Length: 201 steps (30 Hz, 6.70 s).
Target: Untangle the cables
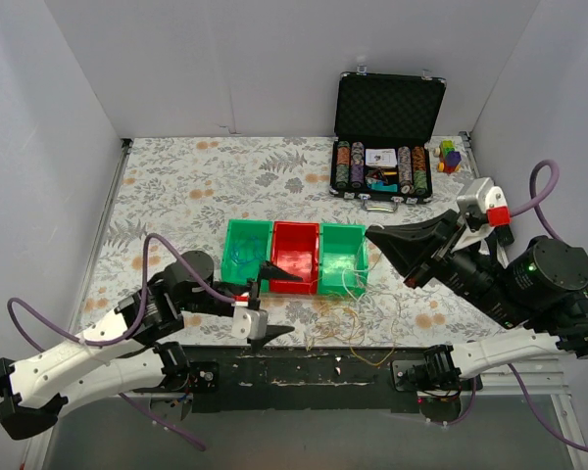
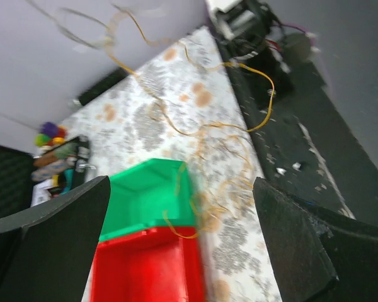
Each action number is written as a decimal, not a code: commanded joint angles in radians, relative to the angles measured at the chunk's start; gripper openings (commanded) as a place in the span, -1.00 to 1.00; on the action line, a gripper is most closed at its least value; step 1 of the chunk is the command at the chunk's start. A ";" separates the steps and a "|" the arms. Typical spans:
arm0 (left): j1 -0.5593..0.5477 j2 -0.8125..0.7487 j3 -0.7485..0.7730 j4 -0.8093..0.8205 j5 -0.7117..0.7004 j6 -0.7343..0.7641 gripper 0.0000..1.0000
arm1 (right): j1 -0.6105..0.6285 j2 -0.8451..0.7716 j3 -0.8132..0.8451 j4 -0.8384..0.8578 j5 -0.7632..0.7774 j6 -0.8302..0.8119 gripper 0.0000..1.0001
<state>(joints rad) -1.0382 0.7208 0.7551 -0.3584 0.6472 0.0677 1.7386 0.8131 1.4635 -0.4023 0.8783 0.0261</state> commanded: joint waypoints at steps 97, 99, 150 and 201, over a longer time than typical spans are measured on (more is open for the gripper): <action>0.087 0.081 0.135 0.616 -0.057 -0.836 -1.00 | 0.021 0.167 -0.273 -0.139 0.048 0.066 -0.39; 0.087 0.080 0.132 0.618 -0.057 -0.836 -1.00 | 0.021 0.170 -0.273 -0.133 0.051 0.064 -0.39; 0.107 0.065 0.124 0.636 -0.037 -0.865 -1.00 | 0.119 -0.221 -0.836 0.864 0.488 -0.033 -0.97; 0.162 -0.004 0.170 0.467 0.089 -0.732 -1.00 | -0.059 -0.500 -0.695 -0.517 0.854 1.868 -0.97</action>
<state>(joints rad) -0.9024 0.8173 0.8520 0.0586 0.6754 -0.6724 1.7279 0.3359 0.7418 -0.7273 1.2510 1.9026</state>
